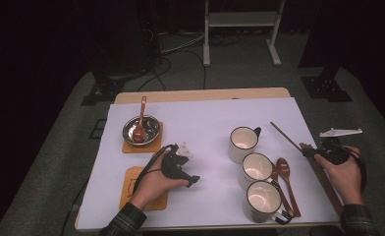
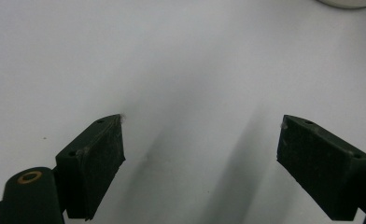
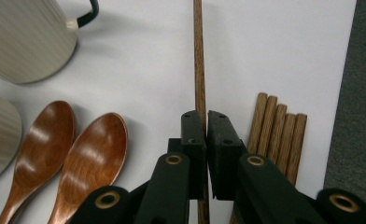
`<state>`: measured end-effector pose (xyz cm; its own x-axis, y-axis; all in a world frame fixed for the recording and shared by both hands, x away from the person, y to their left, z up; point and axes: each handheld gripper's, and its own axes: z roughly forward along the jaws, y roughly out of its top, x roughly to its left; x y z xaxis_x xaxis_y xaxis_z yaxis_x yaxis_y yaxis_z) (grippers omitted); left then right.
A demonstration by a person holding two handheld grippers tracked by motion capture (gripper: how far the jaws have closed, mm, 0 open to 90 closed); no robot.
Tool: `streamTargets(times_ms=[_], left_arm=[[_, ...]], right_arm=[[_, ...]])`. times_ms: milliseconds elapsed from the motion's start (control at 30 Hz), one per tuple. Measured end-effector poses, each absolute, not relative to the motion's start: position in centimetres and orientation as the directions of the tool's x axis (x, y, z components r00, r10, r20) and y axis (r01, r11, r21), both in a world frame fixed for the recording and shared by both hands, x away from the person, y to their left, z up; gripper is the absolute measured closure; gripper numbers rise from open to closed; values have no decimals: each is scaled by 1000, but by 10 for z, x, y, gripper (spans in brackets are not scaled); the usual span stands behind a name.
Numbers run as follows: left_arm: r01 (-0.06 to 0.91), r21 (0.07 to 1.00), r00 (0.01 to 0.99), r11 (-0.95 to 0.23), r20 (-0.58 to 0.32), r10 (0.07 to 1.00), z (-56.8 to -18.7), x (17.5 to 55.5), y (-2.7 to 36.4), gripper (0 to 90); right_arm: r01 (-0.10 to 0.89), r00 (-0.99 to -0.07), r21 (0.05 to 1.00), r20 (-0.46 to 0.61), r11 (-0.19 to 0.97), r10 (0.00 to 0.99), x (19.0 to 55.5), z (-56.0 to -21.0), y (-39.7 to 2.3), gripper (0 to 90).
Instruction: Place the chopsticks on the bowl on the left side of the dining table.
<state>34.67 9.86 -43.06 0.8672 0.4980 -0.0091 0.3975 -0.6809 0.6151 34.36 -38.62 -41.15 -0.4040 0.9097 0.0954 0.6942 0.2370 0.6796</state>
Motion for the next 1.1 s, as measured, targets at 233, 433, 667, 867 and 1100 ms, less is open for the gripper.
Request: streamTargets(times_ms=[233,433,667,867,1100], left_arm=[[390,624,868,-677,-4,496,-423,351,103,137],[380,626,874,-681,-1,487,-419,354,102,136],[365,627,879,-688,12,477,-411,359,100,136],[357,627,883,-693,15,468,-407,363,100,137],[348,624,889,-699,16,457,-400,371,102,139]], right_arm=[[679,-424,694,102,241,900,349,-402,-384,850],[669,-438,701,102,248,893,355,-395,-380,850],[653,-453,714,98,255,886,360,-386,-375,850],[648,-470,715,101,265,877,365,-380,-372,850],[635,-492,719,97,281,865,369,-374,-369,850]])
